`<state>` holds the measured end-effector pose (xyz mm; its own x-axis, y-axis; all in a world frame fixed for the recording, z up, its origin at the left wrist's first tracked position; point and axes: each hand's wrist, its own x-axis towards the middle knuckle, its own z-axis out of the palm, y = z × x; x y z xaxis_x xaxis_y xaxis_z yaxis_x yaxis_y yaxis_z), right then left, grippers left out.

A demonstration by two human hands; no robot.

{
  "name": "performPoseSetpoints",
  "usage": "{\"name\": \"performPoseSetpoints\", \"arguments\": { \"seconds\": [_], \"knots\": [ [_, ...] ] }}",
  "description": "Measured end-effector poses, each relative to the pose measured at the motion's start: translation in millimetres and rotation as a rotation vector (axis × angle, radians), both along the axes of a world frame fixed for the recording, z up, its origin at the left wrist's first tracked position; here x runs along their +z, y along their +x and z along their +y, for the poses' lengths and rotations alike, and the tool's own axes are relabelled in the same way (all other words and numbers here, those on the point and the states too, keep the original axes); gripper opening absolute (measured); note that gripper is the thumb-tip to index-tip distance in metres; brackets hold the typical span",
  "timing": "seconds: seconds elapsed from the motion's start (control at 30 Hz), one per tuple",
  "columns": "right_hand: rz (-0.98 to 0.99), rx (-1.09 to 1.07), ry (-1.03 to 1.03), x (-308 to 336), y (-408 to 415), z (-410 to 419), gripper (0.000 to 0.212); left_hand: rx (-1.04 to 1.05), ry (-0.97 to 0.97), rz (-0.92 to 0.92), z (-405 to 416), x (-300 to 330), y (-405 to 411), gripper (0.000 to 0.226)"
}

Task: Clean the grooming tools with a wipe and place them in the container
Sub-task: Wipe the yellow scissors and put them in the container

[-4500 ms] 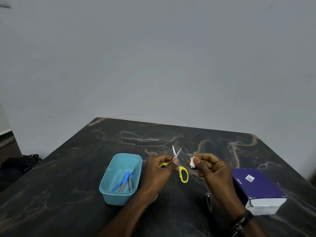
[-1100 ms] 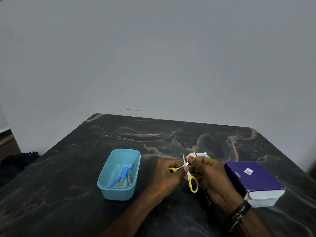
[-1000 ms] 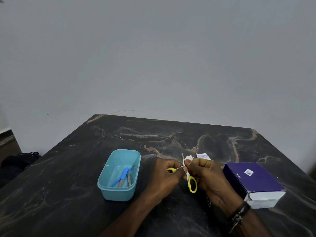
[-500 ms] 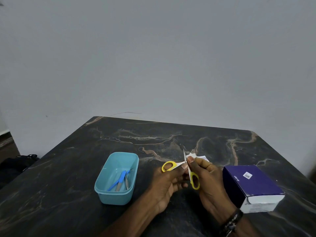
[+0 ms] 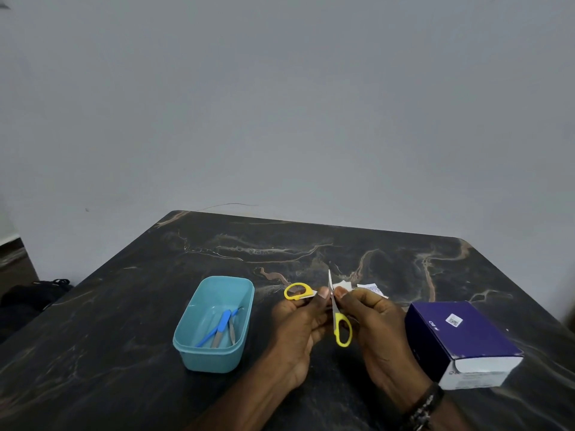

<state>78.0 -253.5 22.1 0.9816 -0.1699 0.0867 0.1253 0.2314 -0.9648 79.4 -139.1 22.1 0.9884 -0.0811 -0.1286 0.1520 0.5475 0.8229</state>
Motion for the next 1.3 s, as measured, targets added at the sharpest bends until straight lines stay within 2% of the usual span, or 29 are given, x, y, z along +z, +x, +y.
{"name": "performPoseSetpoints", "arguments": {
  "seconds": [0.1, 0.2, 0.37, 0.47, 0.77, 1.3],
  "knots": [
    [-0.009, -0.037, -0.014, 0, 0, 1, 0.018, 0.032, 0.021, 0.02, -1, -1, 2, 0.023],
    [-0.007, -0.052, -0.032, 2, -1, -3, 0.012, 0.064, 0.069, 0.004, 0, 0, 5, 0.013],
    [-0.018, -0.108, 0.044, 12, 0, -17, 0.013, 0.112, 0.243, -0.104, 8, 4, 4, 0.013],
    [-0.043, -0.115, -0.076, 14, 0, -21, 0.016, 0.11, 0.366, -0.179, 10, 6, 0, 0.013],
    [-0.102, -0.048, -0.334, 15, -2, -16, 0.025, 0.153, 0.406, -0.222, 11, 11, -1, 0.016],
    [-0.138, -0.022, -0.378, 17, -4, -15, 0.032, 0.105, 0.416, -0.222, 11, 7, 1, 0.016]
  ]
}}
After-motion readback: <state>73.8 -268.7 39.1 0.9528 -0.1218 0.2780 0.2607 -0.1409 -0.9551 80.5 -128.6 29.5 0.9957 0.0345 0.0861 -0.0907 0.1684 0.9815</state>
